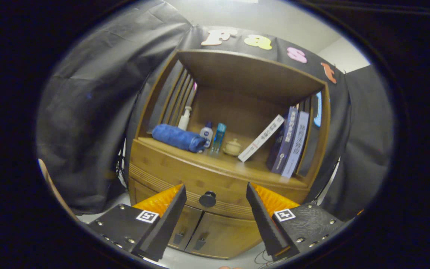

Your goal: Pull open the drawer, take out the items inside it, and place them on the countertop above the cabinet.

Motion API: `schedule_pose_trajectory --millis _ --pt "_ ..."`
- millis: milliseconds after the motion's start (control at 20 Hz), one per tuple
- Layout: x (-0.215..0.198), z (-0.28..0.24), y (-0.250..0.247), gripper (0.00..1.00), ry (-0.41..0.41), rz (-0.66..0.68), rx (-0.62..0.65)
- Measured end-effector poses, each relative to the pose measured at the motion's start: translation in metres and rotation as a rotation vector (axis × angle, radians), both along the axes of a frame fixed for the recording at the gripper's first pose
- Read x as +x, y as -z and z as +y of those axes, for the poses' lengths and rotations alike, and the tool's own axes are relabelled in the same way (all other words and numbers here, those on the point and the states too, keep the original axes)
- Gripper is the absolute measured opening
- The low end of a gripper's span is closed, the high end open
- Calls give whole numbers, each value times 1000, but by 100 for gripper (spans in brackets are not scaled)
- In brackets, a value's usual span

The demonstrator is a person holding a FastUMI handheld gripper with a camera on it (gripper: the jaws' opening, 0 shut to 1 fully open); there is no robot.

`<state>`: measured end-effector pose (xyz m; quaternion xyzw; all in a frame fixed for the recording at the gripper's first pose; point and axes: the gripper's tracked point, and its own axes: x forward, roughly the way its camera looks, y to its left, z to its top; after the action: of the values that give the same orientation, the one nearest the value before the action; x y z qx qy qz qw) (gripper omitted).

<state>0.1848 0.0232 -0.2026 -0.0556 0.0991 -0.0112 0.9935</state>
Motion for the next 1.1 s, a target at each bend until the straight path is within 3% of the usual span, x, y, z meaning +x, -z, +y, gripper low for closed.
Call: schedule_pose_trajectory --millis 250,450,500,750,950,1100 --pt "49 -3 49 97 33 91 31" --pt "71 0 71 76 35 141 51" --pt "76 -1 73 76 39 145 49" --pt "84 5 82 44 33 153 80" --pt "82 4 81 39 53 133 70" --pt "81 4 84 34 72 168 162"
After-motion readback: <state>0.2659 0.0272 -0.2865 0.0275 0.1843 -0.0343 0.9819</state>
